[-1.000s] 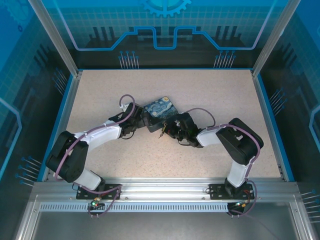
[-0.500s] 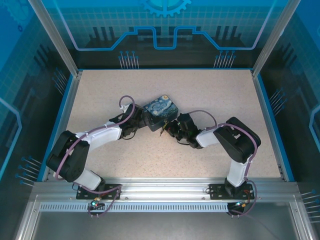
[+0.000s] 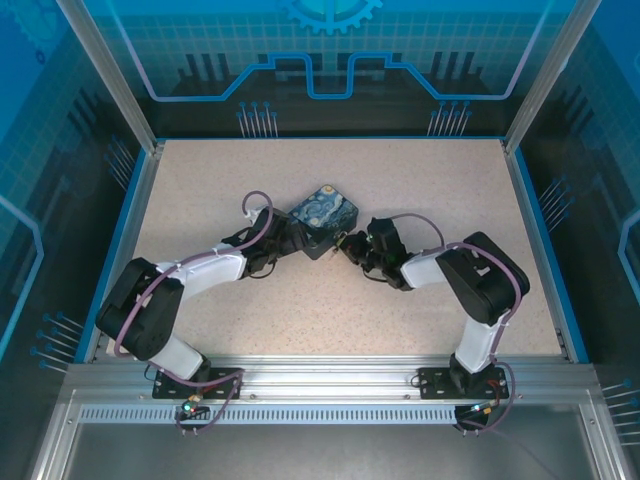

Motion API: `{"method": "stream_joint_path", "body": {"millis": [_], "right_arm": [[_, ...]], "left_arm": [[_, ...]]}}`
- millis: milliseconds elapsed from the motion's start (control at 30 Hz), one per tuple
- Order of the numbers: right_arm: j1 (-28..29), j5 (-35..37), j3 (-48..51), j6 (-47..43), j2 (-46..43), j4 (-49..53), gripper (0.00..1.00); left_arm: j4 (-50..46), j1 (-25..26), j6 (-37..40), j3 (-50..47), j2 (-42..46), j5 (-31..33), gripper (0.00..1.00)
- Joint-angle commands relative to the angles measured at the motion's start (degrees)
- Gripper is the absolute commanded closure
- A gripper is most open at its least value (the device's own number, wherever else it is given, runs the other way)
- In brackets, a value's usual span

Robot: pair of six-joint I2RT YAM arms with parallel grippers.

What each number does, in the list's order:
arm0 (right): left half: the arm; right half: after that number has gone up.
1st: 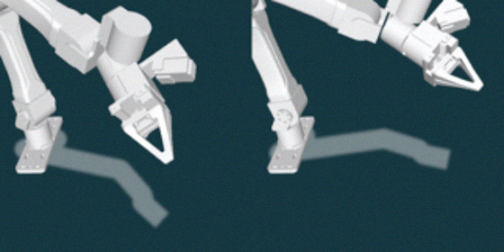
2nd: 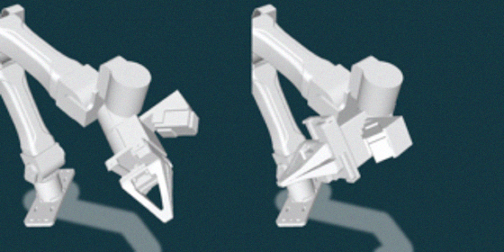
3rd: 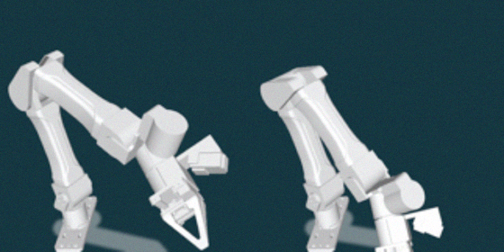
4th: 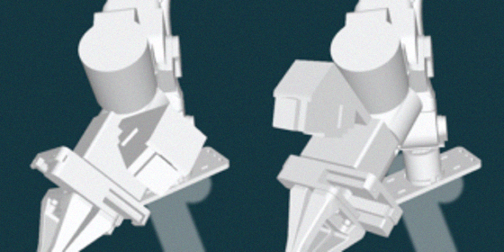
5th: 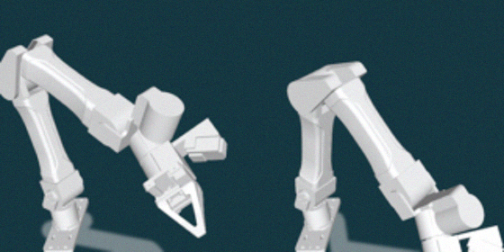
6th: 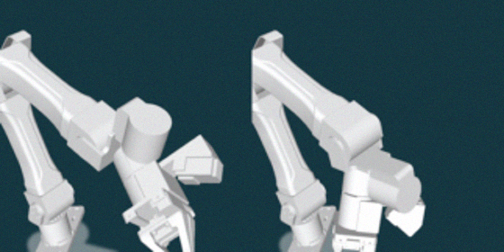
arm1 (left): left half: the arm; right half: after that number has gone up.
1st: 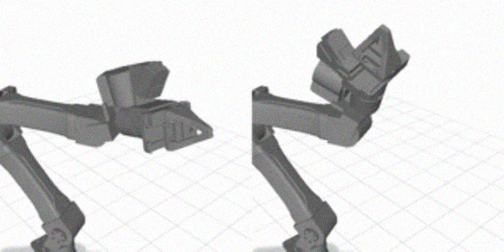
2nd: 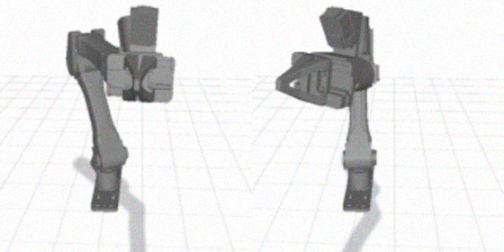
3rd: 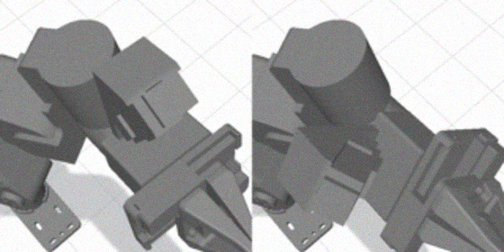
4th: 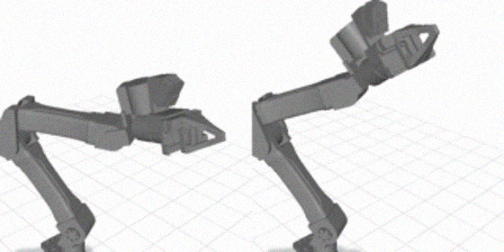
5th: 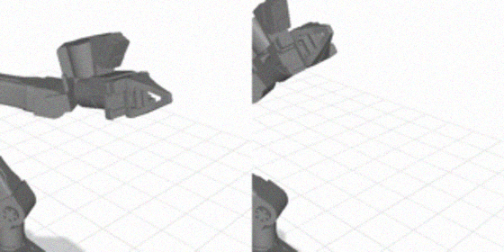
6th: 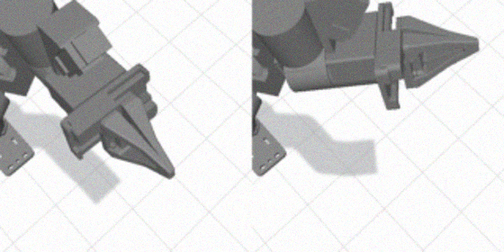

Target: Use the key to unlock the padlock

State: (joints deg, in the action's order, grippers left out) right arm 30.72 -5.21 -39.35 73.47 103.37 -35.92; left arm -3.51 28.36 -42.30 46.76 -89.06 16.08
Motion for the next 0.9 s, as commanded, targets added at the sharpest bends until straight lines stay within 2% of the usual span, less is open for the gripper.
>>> {"method": "stream_joint_path", "body": {"millis": [0,267,467,667,767,867], "right_arm": [[-3.2,0.8,0.5,-4.1,-1.9,4.0,1.00],[-5.7,-0.5,-0.2,-8.6,-2.7,9.4,1.00],[-6.1,1.4,-4.5,-16.7,-3.4,22.9,1.00],[-5.4,4.0,-7.6,-22.4,-2.9,29.7,1.00],[-4.5,6.1,-7.8,-22.3,-2.2,29.9,1.00],[-3.7,5.2,-6.9,-19.4,-0.6,25.0,1.00]], "left_arm": [[-9.2,0.0,0.6,-2.3,-3.0,0.0,0.01],[-9.6,0.0,0.8,-1.7,-3.1,0.1,0.01],[-9.6,0.0,1.0,-1.1,-3.5,0.0,0.01],[-9.6,0.0,1.0,-0.4,-4.1,-0.5,0.01],[-9.5,0.0,0.9,-0.4,-4.4,-0.8,0.01],[-9.2,0.0,0.7,-0.4,-4.6,-1.0,0.02]]}}
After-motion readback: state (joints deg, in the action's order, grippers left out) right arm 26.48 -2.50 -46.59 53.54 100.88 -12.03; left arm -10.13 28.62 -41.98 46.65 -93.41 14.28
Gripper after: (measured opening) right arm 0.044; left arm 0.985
